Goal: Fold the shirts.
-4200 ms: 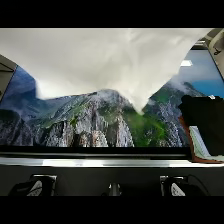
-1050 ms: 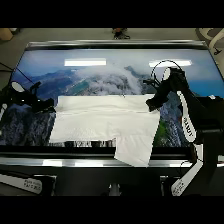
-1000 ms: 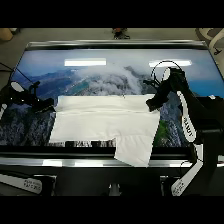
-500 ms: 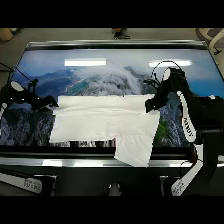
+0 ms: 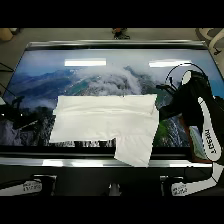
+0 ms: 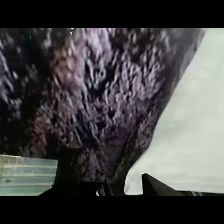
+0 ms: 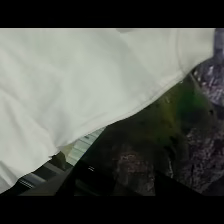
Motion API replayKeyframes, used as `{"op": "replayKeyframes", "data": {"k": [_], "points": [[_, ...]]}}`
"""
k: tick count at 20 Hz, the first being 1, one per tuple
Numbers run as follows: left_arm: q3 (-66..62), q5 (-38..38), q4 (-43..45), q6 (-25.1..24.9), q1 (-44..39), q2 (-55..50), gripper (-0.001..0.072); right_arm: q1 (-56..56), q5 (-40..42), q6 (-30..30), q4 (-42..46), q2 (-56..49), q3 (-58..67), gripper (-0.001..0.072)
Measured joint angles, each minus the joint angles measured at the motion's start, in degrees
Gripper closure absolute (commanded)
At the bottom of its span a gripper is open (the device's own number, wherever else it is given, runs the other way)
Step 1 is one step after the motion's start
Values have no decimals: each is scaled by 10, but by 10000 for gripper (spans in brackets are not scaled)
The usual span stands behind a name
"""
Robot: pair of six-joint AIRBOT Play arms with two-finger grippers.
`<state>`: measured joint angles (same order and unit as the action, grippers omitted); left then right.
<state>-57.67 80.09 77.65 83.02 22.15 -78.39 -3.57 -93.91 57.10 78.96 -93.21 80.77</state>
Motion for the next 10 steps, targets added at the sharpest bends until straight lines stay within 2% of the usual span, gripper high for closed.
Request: {"op": "replayKeyframes", "data": {"k": [3,8,9,10], "points": [[110,-47,-25,-17,8,43,246,-4,46,-4,-9,55,-90,232],[172,-103,-88,-29,12,60,256,-5,75,-12,-5,89,-144,232],[176,-106,-99,-29,12,58,322,-5,79,-12,-3,91,-149,232],[179,-110,-106,-29,11,55,334,-5,79,-13,-3,93,-151,232]]}}
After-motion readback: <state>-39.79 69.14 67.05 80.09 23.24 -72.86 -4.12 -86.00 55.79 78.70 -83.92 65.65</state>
